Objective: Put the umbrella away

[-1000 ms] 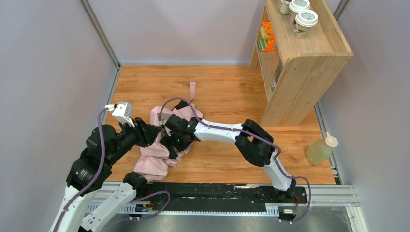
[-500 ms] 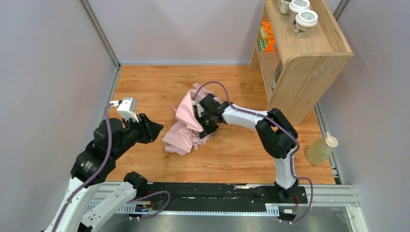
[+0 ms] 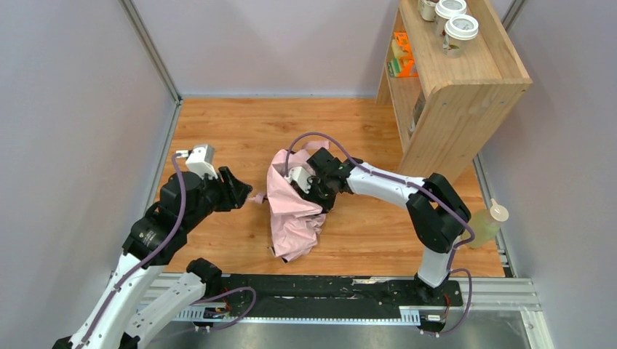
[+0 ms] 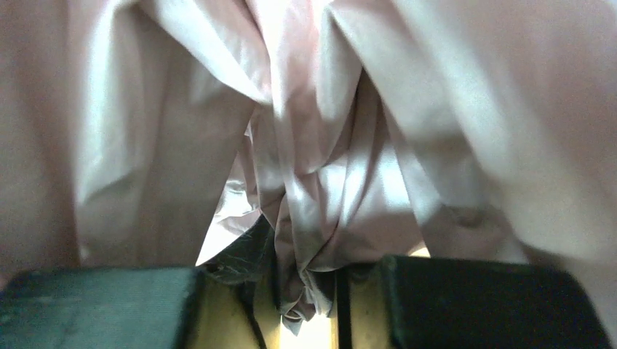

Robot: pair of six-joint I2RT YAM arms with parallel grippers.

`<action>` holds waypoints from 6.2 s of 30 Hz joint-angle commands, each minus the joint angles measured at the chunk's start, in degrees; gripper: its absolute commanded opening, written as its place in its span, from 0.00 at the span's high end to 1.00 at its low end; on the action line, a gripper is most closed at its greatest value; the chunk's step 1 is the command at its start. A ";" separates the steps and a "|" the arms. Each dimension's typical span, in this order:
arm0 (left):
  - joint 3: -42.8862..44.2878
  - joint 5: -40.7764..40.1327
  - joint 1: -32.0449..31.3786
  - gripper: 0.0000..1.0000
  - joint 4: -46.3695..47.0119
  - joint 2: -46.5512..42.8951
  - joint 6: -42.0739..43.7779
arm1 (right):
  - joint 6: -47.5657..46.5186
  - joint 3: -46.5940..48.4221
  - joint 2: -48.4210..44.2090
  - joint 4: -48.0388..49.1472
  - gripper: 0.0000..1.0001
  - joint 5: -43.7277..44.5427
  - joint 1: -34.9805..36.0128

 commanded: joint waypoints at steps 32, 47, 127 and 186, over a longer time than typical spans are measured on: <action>-15.42 11.40 2.93 0.75 31.66 45.89 -9.34 | 69.76 -29.63 -23.33 23.38 1.00 17.59 8.98; -20.79 4.30 -20.80 0.62 27.37 22.65 -17.91 | 39.44 1.06 -2.46 2.91 0.71 38.44 -9.48; 8.56 -4.60 -3.93 1.00 -4.55 15.03 12.09 | 44.80 -27.16 -43.08 46.32 1.00 5.95 -6.40; -22.29 10.17 -2.08 1.00 28.85 29.27 -1.53 | 43.22 -1.00 -15.86 0.45 0.00 7.34 -7.46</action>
